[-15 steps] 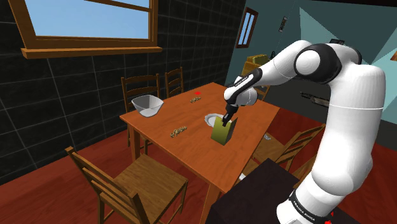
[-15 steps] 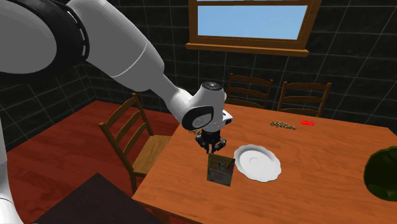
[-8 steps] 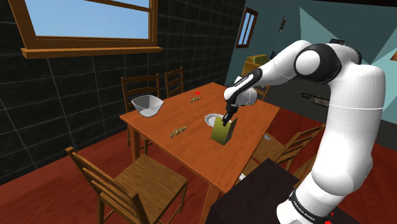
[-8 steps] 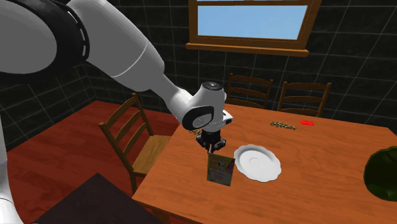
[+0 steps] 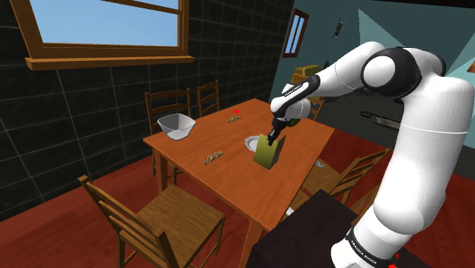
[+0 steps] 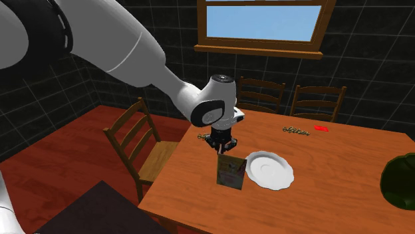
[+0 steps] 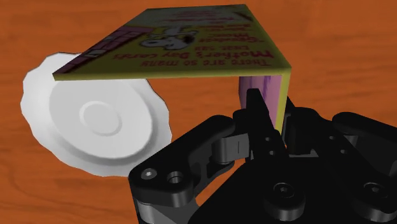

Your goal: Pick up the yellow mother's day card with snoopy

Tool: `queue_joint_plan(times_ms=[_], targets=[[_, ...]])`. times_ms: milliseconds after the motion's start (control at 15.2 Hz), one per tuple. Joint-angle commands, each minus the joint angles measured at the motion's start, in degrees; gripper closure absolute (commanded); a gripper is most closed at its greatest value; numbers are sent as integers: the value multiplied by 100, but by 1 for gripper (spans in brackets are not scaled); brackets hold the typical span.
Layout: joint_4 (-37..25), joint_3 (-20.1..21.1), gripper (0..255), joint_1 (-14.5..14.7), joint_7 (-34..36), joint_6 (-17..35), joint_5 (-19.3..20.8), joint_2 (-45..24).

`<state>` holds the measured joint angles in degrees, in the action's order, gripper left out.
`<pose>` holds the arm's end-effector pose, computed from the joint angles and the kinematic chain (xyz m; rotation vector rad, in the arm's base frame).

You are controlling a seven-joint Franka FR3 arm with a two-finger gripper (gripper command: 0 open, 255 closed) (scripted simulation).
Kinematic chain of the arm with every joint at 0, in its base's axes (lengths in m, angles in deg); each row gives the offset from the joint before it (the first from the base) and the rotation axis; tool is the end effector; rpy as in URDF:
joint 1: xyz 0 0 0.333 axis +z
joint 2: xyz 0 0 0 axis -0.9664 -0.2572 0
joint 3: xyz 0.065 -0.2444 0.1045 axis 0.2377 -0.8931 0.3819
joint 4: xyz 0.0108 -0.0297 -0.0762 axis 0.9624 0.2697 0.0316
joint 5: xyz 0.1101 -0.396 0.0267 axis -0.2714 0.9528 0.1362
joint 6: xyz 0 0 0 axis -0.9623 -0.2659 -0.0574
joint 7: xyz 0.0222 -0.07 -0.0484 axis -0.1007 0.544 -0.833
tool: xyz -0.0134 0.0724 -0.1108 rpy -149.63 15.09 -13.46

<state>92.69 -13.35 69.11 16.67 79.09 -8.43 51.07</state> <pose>0.5526 -0.1747 0.1957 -3.1035 -0.4021 -0.1475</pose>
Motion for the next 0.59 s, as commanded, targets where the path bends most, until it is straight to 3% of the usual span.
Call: queue_joint_plan(times_ms=[0, 528], targets=[[-14, -27, 255, 11, 35, -134, 55, 123], [-113, -82, 255, 47, 155, -543, 207, 446]])
